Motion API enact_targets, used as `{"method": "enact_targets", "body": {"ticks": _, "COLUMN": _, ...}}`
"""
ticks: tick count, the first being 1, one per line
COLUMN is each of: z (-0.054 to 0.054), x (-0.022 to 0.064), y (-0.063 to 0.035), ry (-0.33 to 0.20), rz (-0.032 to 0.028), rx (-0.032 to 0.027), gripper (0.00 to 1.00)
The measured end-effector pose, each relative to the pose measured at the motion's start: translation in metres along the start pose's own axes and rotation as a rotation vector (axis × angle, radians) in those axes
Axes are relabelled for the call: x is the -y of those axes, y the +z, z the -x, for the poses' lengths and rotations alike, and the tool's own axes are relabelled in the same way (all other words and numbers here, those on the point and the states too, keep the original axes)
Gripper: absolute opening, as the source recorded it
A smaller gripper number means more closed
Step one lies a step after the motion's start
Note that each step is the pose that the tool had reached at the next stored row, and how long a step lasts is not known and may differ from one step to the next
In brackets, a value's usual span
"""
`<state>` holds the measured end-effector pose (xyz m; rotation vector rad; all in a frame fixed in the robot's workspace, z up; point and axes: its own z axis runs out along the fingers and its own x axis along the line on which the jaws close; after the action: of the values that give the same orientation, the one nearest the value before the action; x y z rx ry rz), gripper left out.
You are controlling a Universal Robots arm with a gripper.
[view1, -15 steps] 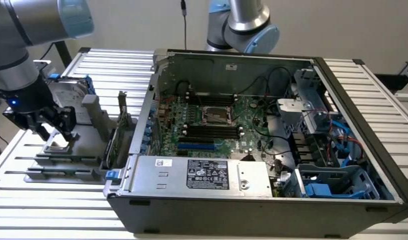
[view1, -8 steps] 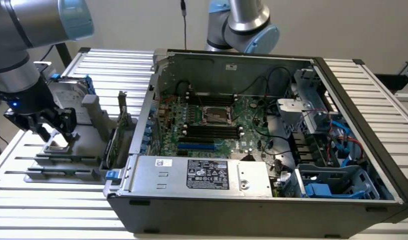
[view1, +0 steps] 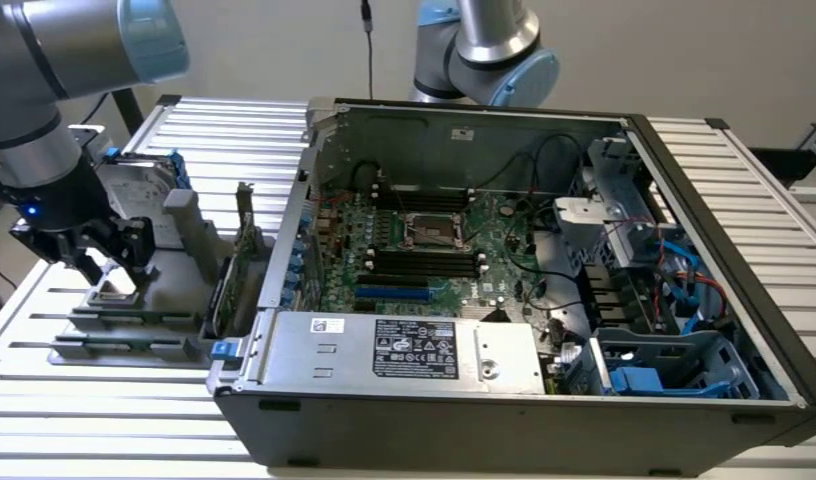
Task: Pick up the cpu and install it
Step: 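Pick up the cpu and move it towards the insertion slot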
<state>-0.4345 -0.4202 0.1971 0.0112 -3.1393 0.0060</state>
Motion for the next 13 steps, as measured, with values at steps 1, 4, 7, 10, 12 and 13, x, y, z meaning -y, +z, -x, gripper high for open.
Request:
{"method": "enact_targets", "body": {"ticks": 1, "z": 0.0001, "x": 0.0001, "y": 0.0002, "ry": 0.000, "rz": 0.0009, "rx": 0.0002, "gripper": 0.60}}
{"method": "enact_targets", "body": {"ticks": 4, "z": 0.0001, "x": 0.0001, "y": 0.0006, "ry": 0.000, "rz": 0.0032, "rx": 0.0003, "gripper": 0.67}}
{"method": "enact_targets", "body": {"ticks": 7, "z": 0.0000, "x": 0.0002, "y": 0.0022, "ry": 0.000, "rz": 0.0053, "rx": 0.0000, "gripper": 0.67}}
{"method": "enact_targets", "body": {"ticks": 10, "z": 0.0000, "x": 0.0003, "y": 0.0047, "ry": 0.000, "rz": 0.0082, "rx": 0.0002, "gripper": 0.67}}
{"method": "enact_targets", "body": {"ticks": 12, "z": 0.0001, "x": 0.0003, "y": 0.0058, "ry": 0.000, "rz": 0.0113, "rx": 0.0002, "gripper": 0.67}}
{"method": "enact_targets", "body": {"ticks": 13, "z": 0.0001, "x": 0.0003, "y": 0.0061, "ry": 0.000, "rz": 0.0127, "rx": 0.0002, "gripper": 0.67}}
